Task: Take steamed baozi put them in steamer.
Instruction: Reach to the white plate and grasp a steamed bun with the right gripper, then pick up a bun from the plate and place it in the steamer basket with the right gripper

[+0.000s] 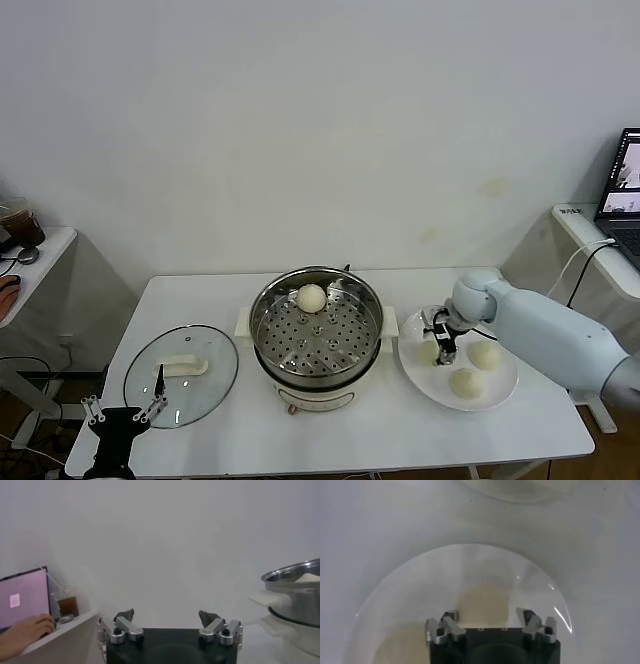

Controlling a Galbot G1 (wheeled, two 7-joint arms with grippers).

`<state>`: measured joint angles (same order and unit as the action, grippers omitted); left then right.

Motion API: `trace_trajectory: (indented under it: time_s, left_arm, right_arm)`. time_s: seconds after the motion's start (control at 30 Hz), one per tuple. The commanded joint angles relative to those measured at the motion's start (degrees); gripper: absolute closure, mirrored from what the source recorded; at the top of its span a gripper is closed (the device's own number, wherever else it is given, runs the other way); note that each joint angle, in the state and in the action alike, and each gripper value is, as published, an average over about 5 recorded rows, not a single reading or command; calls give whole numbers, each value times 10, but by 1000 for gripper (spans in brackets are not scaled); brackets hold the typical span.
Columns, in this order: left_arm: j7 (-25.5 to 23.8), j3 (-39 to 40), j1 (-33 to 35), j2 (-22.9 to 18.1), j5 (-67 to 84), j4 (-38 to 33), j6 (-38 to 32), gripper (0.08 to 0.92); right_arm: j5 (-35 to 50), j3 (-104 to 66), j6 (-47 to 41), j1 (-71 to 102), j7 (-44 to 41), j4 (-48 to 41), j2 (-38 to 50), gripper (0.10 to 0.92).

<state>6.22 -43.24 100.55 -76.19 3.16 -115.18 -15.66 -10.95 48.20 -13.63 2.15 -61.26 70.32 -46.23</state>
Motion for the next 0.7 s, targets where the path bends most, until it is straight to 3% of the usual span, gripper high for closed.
trace_trajectory:
  time_s: [0.03,0.43,0.7]
  left_arm:
    - [0,0,0,0,0,-1,0,177]
    - [-1,4,-3,3,4,-5,2,177]
    - [-5,15,-19,15,12,-9,12,177]
  right_arm:
    - [6,-1,0,-8,-14,5,3,493]
    - [120,72,-7,-216,-48,64,76,561]
    - [270,221,-52,-457,-52,126,22,550]
